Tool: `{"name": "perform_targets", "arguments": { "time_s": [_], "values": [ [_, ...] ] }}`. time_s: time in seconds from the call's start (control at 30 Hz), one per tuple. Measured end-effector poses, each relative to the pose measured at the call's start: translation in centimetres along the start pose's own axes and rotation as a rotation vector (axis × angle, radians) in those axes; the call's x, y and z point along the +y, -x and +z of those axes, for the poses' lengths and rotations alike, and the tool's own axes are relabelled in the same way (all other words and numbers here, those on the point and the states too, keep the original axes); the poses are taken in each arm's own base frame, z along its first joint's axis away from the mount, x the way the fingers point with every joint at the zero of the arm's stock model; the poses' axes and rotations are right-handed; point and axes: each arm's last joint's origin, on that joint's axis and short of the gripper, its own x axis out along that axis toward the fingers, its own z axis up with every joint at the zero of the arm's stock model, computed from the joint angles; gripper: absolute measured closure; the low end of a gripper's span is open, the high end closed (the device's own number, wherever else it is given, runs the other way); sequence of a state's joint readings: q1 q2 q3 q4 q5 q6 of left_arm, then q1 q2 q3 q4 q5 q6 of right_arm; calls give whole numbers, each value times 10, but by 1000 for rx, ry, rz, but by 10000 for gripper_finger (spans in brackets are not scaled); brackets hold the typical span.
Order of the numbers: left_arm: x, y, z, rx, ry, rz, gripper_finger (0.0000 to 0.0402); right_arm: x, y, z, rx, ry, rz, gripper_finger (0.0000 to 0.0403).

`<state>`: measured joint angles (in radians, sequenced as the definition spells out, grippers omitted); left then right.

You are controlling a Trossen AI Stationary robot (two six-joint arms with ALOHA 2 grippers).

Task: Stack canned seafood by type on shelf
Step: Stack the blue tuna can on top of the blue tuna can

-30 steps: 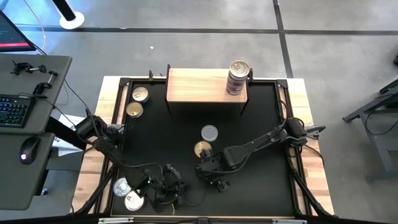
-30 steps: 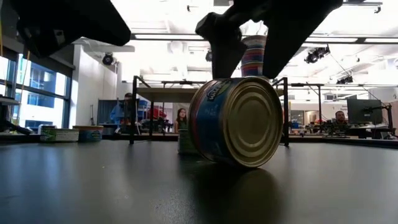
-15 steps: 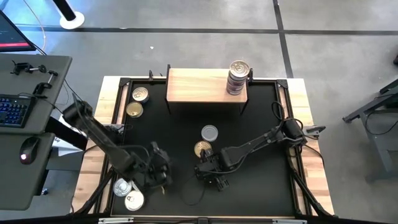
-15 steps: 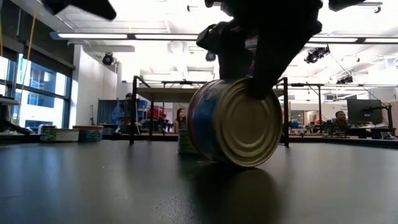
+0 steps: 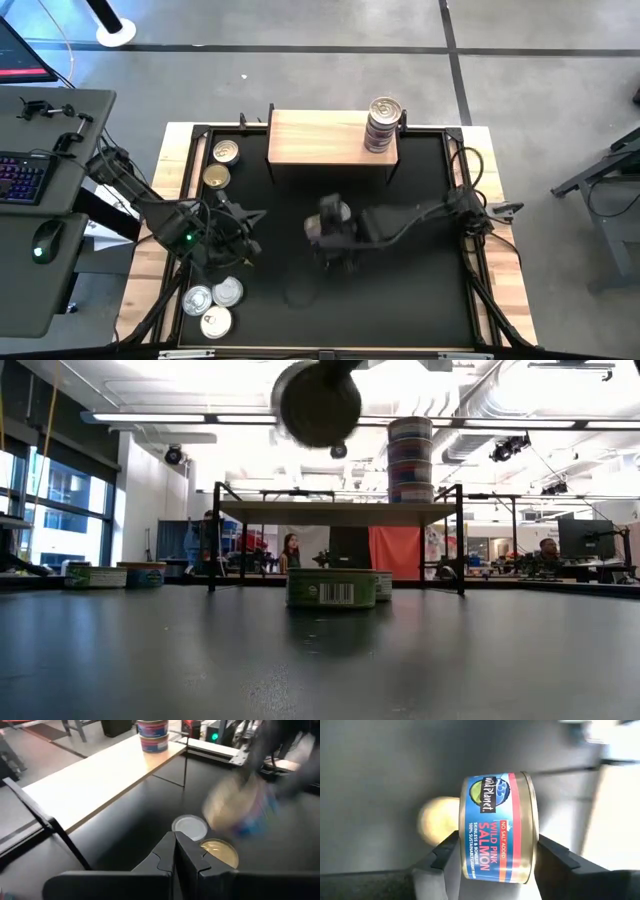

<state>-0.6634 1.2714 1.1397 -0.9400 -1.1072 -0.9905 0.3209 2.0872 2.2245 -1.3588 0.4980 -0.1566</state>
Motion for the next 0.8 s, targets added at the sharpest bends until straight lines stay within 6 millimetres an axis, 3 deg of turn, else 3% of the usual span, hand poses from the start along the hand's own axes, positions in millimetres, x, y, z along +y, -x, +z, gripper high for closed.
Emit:
{"name": "perform_targets", "arguments": {
  "time_s": [0.13,0.37,0.57,0.8],
  "values": [
    [0,-6,0,43,6,-4,401,-56,21,-16,69,-90,-273,235],
    [-5,-8,-5,92,-9,-26,401,-124,63,-86,174,-321,-532,235],
    [-4,-7,-4,49,-18,-2,401,-152,100,-115,177,-320,-704,235],
    [-3,-8,-1,-11,-3,38,401,-172,98,-137,300,-276,-708,235]
  ]
}}
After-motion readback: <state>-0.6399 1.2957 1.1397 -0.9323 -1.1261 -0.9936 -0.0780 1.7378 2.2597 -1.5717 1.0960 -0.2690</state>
